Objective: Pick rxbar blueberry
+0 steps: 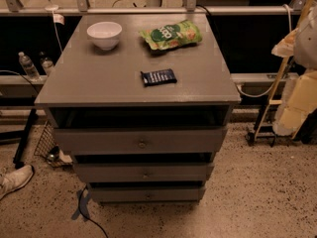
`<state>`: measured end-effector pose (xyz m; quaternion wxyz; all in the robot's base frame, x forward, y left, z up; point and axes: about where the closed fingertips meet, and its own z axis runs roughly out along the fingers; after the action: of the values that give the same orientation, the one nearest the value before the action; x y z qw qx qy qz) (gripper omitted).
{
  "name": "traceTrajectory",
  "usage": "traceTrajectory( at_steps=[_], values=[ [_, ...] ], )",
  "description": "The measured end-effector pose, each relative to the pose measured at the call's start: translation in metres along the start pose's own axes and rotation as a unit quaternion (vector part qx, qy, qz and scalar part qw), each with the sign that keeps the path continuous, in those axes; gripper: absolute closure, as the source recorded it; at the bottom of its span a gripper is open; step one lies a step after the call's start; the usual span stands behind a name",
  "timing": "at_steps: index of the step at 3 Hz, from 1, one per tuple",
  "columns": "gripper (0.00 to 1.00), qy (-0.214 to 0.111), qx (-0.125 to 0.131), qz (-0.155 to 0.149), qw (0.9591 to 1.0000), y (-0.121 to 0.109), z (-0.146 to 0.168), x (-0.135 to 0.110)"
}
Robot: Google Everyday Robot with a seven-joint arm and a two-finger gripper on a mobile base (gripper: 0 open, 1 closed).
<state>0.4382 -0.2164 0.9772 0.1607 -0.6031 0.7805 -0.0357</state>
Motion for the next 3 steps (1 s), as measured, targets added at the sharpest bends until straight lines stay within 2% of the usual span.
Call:
traceTrajectory(
  at_steps=[1,2,3],
  values=[
    [0.00,-0.001,0.001,-0.001,1.0000,-0.001,0.000,-0.001],
    [0.00,-0.042,-0.007,-0.014,0.9990,-0.017,0.013,-0.015],
    [0.00,-0.113,-0.030,-0.031,0.9927,-0.045,0.042,-0.046]
  ],
)
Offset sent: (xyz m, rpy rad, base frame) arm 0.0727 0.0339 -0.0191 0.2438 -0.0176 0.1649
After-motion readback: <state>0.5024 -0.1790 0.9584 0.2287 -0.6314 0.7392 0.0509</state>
